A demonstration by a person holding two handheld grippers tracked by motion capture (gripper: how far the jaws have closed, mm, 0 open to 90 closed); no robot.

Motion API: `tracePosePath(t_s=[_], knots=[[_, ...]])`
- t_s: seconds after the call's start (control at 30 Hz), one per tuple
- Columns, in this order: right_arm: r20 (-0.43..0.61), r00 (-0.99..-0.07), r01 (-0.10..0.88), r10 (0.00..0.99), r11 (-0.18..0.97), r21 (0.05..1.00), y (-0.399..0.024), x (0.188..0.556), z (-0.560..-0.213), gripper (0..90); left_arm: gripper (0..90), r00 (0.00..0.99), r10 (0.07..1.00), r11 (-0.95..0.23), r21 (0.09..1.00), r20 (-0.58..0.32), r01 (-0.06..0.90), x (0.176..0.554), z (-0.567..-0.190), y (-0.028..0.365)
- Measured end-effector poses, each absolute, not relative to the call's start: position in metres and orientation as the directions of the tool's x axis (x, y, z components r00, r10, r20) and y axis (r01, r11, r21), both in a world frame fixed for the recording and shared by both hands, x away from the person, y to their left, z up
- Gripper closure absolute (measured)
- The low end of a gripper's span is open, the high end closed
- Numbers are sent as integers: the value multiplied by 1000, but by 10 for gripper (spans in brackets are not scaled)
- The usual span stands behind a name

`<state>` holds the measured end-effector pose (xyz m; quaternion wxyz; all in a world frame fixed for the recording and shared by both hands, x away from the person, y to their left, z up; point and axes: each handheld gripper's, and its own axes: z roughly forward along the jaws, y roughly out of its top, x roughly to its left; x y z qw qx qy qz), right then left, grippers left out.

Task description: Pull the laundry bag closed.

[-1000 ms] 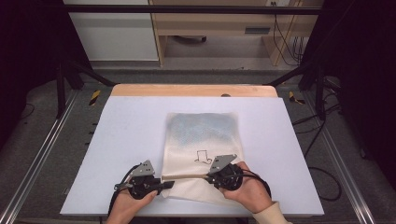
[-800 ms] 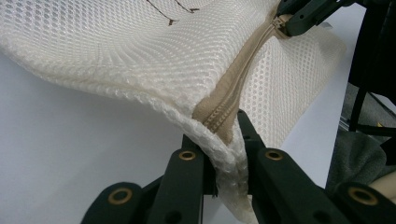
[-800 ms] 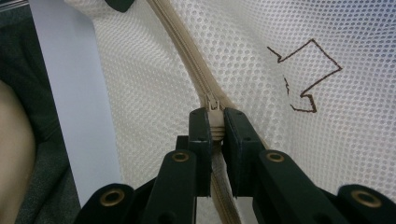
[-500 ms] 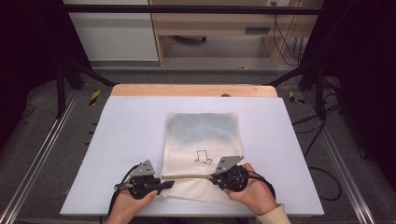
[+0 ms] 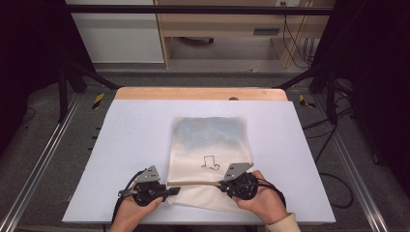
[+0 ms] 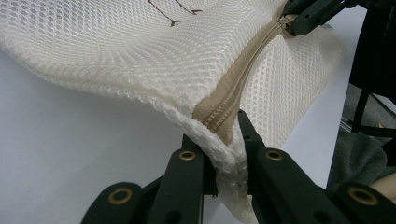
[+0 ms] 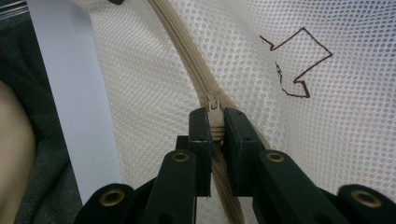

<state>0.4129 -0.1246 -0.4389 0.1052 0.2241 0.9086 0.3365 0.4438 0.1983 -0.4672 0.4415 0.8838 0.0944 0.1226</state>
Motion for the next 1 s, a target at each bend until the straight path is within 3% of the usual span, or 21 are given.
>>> tracePosePath(t_s=[1.0], knots=[[-40,-853,367,520,653,663,-147,410,-438,822,838,949,284,-589,806,136,61,444,-465,200]])
